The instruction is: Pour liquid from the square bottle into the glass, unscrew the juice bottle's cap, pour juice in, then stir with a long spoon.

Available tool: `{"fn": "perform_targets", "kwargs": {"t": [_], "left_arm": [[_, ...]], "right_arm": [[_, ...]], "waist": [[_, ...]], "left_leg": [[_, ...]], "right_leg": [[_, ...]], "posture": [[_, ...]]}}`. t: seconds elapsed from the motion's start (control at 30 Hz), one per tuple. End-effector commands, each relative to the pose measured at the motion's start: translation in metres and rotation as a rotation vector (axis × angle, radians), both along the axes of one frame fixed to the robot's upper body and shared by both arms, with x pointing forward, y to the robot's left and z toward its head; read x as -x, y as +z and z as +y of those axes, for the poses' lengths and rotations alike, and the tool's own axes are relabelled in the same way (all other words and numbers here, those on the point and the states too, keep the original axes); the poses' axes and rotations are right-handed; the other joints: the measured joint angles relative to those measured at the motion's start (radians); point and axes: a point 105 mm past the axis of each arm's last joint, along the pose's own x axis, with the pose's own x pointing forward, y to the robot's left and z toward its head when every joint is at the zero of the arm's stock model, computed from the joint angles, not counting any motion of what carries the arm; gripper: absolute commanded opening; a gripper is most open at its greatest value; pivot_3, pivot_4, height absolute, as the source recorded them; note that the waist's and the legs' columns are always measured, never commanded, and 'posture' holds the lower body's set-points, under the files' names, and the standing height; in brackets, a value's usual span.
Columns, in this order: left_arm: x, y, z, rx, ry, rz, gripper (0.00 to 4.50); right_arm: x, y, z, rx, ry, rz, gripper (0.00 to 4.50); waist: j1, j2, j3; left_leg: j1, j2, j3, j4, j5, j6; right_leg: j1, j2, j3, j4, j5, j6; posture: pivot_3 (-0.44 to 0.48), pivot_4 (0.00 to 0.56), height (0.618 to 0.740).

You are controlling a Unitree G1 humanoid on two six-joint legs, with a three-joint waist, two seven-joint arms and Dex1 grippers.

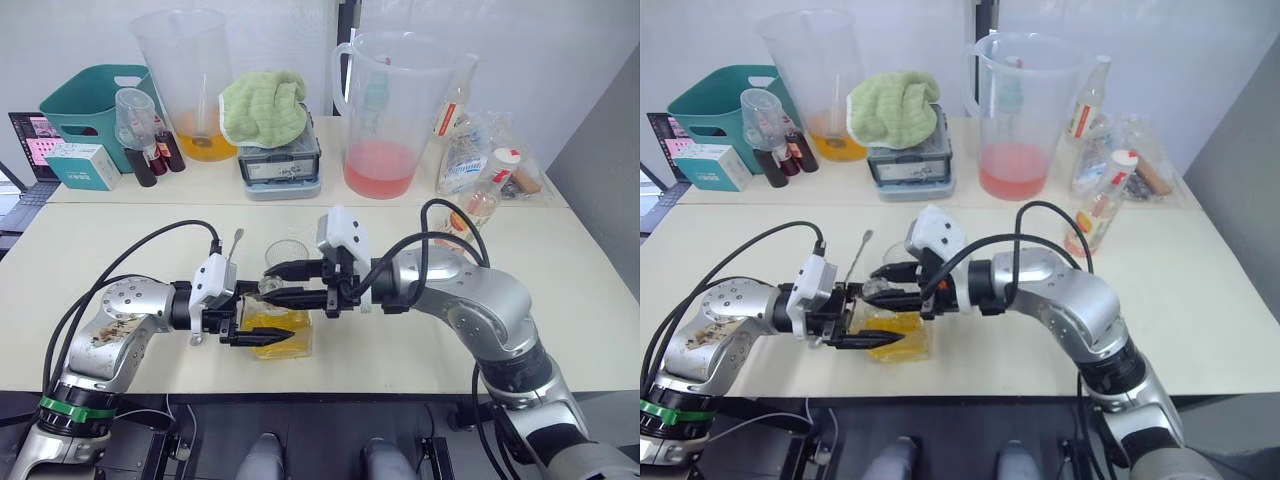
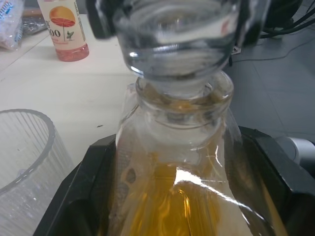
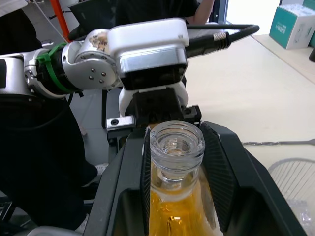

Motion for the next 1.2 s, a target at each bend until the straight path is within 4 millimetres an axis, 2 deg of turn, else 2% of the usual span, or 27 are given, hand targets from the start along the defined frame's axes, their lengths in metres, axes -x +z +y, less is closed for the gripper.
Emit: {"fn": "perform_targets", "kwargs": {"t": [0.03, 0.2, 0.3, 0.37, 0.47, 0.6, 0.7, 0.87, 1.07, 1.2], "left_arm": [[0.003, 0.001, -0.006, -0.014, -0.036, -0.033, 2.83], [0.003, 0.0, -0.006, -0.015, -0.037, -0.032, 2.83], [0.003, 0.0, -0.007, -0.012, -0.037, -0.033, 2.83], [0.003, 0.0, -0.007, -0.009, -0.036, -0.036, 2.83], [0.003, 0.001, -0.007, -0.002, -0.033, -0.038, 2.83], [0.003, 0.001, -0.005, -0.001, -0.032, -0.039, 2.83], [0.003, 0.001, -0.005, 0.001, -0.032, -0.039, 2.83], [0.001, 0.003, -0.004, -0.001, -0.033, -0.043, 2.83], [-0.001, 0.004, -0.004, -0.002, -0.03, -0.05, 2.83], [-0.002, 0.006, -0.004, -0.001, -0.028, -0.054, 2.83]], "right_arm": [[0.004, 0.033, -0.006, -0.099, 0.003, -0.079, 1.02], [0.001, 0.049, -0.013, -0.156, -0.027, -0.093, 1.02], [-0.013, 0.055, -0.035, -0.203, -0.128, -0.087, 1.02], [-0.031, 0.043, -0.061, -0.176, -0.272, -0.088, 1.02], [-0.055, 0.013, -0.118, -0.147, -0.549, -0.087, 1.02], [-0.055, -0.01, -0.154, -0.166, -0.694, -0.073, 1.02], [-0.055, -0.036, -0.181, -0.14, -0.83, -0.076, 1.02], [-0.064, -0.078, -0.238, -0.082, -1.134, -0.106, 1.02], [-0.068, -0.112, -0.272, -0.091, -1.329, -0.079, 1.02], [-0.068, -0.12, -0.272, -0.106, -1.334, -0.061, 1.02]], "waist": [[0.0, 0.0, 0.0], [0.0, 0.0, 0.0], [0.002, 0.0, 0.0], [0.006, 0.0, 0.0], [0.012, 0.0, 0.0], [0.002, 0.005, 0.0], [-0.001, 0.009, -0.001], [0.001, 0.009, -0.001], [-0.002, 0.01, -0.001], [-0.002, 0.01, -0.001]], "left_leg": [[0.0, 0.0, 0.0, 0.0, 0.0, 0.0], [0.0, 0.0, 0.0, 0.0, 0.0, 0.0], [0.0, 0.0, 0.0, 0.0, 0.0, 0.0], [0.0, 0.0, 0.0, 0.0, 0.0, 0.0], [0.0, -0.001, 0.0, 0.0, 0.0, 0.0], [0.0, 0.0, 0.002, -0.001, 0.0, 0.0], [0.001, 0.0, 0.002, -0.001, 0.0, 0.0], [0.0, -0.001, 0.002, 0.0, 0.0, 0.0], [0.001, 0.0, 0.003, -0.001, 0.0, 0.0], [0.001, 0.0, 0.003, -0.001, 0.0, 0.0]], "right_leg": [[0.0, 0.0, 0.0, 0.0, 0.0, 0.0], [0.0, 0.0, 0.0, 0.0, 0.0, 0.0], [0.0, 0.0, 0.0, 0.0, 0.0, 0.0], [0.0, 0.0, 0.0, 0.0, 0.0, 0.0], [0.001, 0.0, 0.0, -0.001, 0.0, 0.0], [0.0, 0.0, 0.002, -0.001, 0.0, 0.0], [0.0, 0.0, 0.002, -0.001, 0.0, 0.0], [0.001, 0.0, 0.002, -0.001, 0.0, 0.0], [0.001, 0.0, 0.002, -0.001, 0.0, 0.0], [0.002, 0.0, 0.002, -0.001, 0.0, 0.0]], "posture": [[0.0, 0.15, 0.74], [0.0, 0.15, 0.74], [0.0, 0.15, 0.74], [0.0, 0.15, 0.74], [0.0, 0.15, 0.74], [0.0, 0.15, 0.74], [0.0, 0.15, 0.74], [0.0, 0.15, 0.74], [0.0, 0.15, 0.74], [0.0, 0.15, 0.74]]}}
